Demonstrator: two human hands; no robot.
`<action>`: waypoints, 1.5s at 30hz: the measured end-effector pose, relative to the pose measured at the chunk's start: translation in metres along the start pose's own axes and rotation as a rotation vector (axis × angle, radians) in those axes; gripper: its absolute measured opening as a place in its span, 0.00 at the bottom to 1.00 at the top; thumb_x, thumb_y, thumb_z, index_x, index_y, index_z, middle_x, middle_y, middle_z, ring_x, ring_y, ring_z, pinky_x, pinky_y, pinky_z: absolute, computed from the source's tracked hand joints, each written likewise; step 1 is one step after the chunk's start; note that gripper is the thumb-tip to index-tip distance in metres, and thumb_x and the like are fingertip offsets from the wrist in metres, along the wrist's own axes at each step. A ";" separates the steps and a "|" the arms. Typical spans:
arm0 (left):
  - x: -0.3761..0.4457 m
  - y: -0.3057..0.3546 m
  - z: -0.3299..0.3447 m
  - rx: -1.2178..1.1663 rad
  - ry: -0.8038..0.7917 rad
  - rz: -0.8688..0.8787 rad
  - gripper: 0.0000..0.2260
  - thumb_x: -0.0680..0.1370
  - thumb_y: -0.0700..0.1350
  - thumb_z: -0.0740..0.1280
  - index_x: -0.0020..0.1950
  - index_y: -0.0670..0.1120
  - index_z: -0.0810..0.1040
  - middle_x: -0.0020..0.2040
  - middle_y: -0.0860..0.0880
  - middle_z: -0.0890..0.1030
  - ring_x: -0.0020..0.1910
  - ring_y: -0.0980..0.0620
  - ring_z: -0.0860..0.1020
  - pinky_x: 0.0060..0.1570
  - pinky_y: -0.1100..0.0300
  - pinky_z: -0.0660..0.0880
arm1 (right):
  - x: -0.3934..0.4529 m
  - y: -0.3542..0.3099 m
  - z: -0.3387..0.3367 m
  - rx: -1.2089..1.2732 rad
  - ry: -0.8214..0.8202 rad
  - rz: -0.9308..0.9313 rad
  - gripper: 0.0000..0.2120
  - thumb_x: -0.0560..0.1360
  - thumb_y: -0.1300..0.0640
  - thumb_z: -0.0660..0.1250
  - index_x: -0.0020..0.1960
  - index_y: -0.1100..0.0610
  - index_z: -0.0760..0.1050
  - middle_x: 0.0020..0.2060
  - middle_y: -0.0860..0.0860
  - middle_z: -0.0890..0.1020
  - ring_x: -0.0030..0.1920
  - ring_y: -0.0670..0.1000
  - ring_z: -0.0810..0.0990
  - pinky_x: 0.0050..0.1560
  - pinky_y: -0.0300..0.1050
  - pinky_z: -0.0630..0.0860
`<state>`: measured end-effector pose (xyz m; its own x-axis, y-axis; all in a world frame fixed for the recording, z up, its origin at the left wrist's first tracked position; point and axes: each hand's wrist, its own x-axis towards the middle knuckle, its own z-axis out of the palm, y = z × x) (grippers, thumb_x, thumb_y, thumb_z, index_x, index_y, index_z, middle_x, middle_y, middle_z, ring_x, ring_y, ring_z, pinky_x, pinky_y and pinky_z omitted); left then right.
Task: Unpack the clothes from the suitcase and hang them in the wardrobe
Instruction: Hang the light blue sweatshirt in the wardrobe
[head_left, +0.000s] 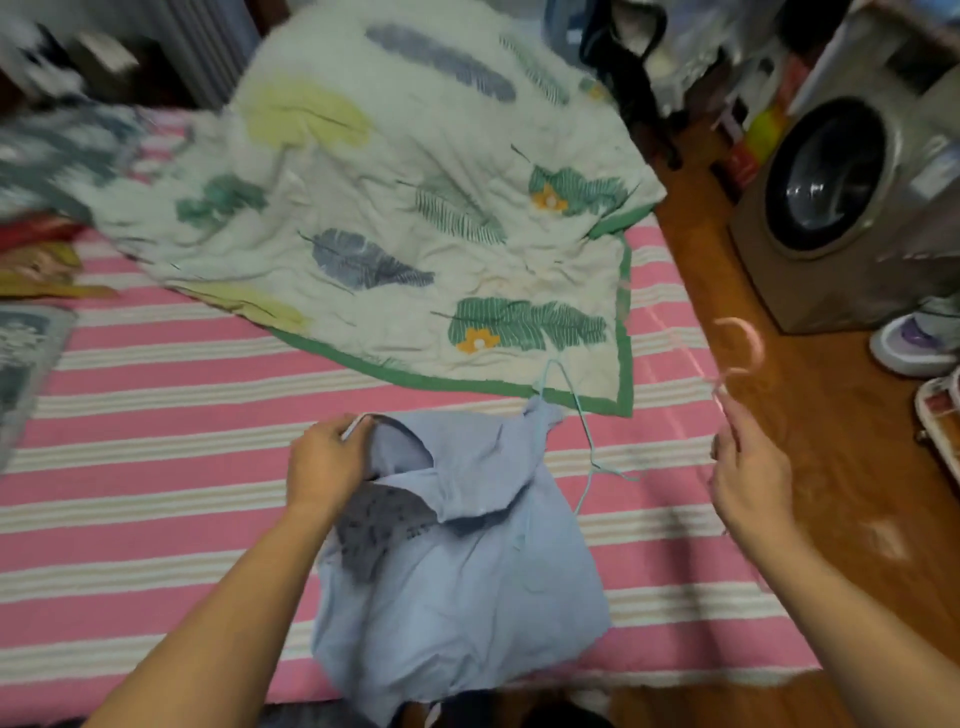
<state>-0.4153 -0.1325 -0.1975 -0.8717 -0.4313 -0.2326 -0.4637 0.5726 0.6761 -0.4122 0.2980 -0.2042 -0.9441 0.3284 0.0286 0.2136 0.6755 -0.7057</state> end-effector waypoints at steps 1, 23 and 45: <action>0.002 0.007 -0.011 -0.034 0.002 0.022 0.13 0.82 0.51 0.66 0.44 0.45 0.82 0.37 0.43 0.80 0.40 0.44 0.76 0.37 0.54 0.66 | -0.009 -0.016 -0.004 0.088 -0.007 0.022 0.20 0.80 0.55 0.59 0.71 0.49 0.70 0.55 0.56 0.81 0.50 0.62 0.80 0.54 0.57 0.77; -0.088 0.081 -0.110 0.341 0.050 0.273 0.13 0.85 0.50 0.60 0.48 0.45 0.78 0.42 0.51 0.65 0.46 0.47 0.68 0.43 0.54 0.63 | -0.013 -0.233 -0.017 0.063 -0.571 -1.017 0.13 0.78 0.45 0.59 0.43 0.51 0.76 0.35 0.46 0.80 0.39 0.51 0.79 0.42 0.50 0.75; -0.323 0.184 -0.243 1.054 0.685 0.314 0.09 0.85 0.53 0.56 0.51 0.49 0.70 0.42 0.46 0.81 0.41 0.38 0.81 0.30 0.49 0.73 | -0.135 -0.372 -0.083 0.728 -0.356 -1.191 0.06 0.78 0.53 0.68 0.48 0.56 0.77 0.42 0.47 0.77 0.45 0.51 0.74 0.47 0.47 0.70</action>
<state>-0.1810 -0.0574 0.1724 -0.8525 -0.2664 0.4496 -0.4288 0.8484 -0.3103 -0.3440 0.0569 0.1133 -0.5010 -0.4330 0.7493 -0.8027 -0.0911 -0.5894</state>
